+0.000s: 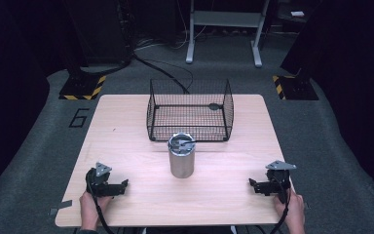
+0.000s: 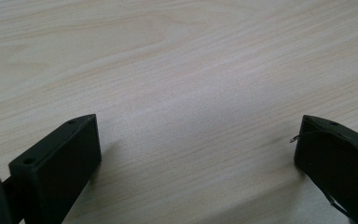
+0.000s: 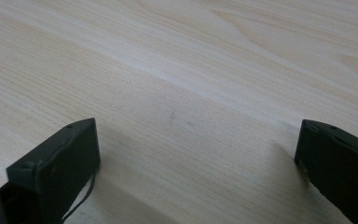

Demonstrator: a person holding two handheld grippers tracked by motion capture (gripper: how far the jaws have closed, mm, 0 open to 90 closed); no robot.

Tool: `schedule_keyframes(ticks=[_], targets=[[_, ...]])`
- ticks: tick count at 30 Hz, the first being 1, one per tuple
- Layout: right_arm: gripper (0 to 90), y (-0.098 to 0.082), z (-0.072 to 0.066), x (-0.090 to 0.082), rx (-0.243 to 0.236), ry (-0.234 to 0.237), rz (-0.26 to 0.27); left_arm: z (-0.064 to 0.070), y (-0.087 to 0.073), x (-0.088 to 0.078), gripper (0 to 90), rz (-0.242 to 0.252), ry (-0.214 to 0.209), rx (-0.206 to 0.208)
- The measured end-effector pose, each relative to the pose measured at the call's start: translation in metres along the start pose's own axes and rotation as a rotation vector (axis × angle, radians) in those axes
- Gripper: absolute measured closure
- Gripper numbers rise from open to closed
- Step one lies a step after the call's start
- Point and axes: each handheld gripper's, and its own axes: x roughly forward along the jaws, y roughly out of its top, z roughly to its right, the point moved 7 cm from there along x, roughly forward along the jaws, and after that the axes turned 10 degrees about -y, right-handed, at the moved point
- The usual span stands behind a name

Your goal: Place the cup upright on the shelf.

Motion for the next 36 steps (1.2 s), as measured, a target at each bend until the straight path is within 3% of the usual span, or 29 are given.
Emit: schedule_keyframes(ticks=[19,21,25,36], targets=[[0.0,0.001,0.000,0.001,-0.003,0.010,0.006,0.001,0.000,0.000,0.0,0.005,0.013,-0.011],[0.0,0.001,0.000,0.001,-0.003,0.010,0.006,0.004,0.001,0.000,0.0,-0.003,-0.001,0.002],[0.0,0.001,0.000,0.001,-0.004,0.011,0.006,0.011,0.007,-0.003,0.0,0.027,-0.014,0.012],[0.0,0.001,0.000,0.001,-0.004,0.011,0.006,0.041,0.025,-0.001,0.0,0.066,-0.113,0.036]])
